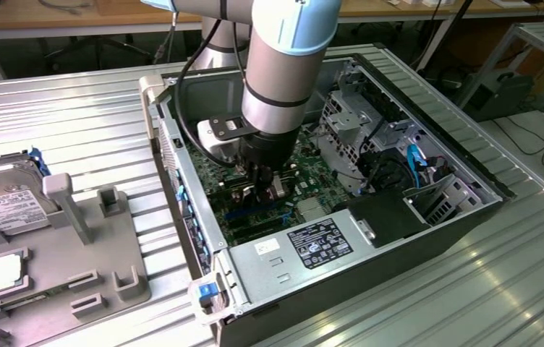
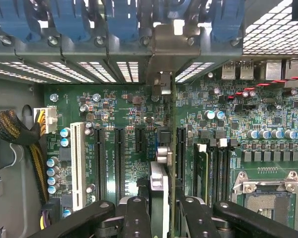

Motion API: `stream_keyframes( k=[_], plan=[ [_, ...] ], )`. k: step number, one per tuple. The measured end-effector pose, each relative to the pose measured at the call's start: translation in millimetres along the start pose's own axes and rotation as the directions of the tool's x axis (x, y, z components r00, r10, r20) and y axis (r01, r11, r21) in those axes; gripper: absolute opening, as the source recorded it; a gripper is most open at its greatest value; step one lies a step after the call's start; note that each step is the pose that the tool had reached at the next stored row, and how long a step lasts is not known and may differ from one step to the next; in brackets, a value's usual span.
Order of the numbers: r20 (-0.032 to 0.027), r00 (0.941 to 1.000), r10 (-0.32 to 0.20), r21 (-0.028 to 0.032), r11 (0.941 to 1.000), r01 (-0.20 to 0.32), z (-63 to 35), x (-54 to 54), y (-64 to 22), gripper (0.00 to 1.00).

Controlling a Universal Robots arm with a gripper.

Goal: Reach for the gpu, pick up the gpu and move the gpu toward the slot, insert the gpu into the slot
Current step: 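Insert the gpu into the slot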

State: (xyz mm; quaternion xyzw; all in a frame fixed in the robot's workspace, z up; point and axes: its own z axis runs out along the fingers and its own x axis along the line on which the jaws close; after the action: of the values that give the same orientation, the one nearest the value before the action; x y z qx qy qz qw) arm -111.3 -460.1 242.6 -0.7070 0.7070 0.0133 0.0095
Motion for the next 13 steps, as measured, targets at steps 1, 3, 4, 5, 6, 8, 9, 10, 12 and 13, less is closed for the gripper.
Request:
stream_keyframes(
  k=[1,3,4,5,6,8,9,10,12,13],
  plan=[
    [0.0,1.0,0.0,0.0,1.0,0.0,0.0,0.0,0.0,0.28],
    [0.0014,1.0,0.0,0.0007,1.0,0.0,-2.0,-0.2,0.1,0.28],
    [0.0007,1.0,0.0,0.0003,1.0,0.0,-4.6,-0.2,0.2,0.28],
    [0.0,1.0,0.0,0.0,1.0,0.0,-5.9,-0.2,0.2,0.28],
    [0.0001,1.0,0.0,0.0,1.0,0.0,-5.9,-0.2,0.2,0.28],
    [0.0002,1.0,0.0,0.0001,1.0,0.0,-5.9,-0.2,0.2,0.28],
    [0.0001,1.0,0.0,0.0001,1.0,0.0,-5.9,-0.2,0.2,0.28],
    [0.0001,1.0,0.0,0.0001,1.0,0.0,-5.9,-0.2,0.2,0.28],
    [0.0,1.0,0.0,0.0,1.0,0.0,-5.9,-0.2,0.2,0.28],
    [-0.0002,1.0,0.0,-0.0001,1.0,0.0,-5.9,-0.2,0.2,0.28]
  ],
)
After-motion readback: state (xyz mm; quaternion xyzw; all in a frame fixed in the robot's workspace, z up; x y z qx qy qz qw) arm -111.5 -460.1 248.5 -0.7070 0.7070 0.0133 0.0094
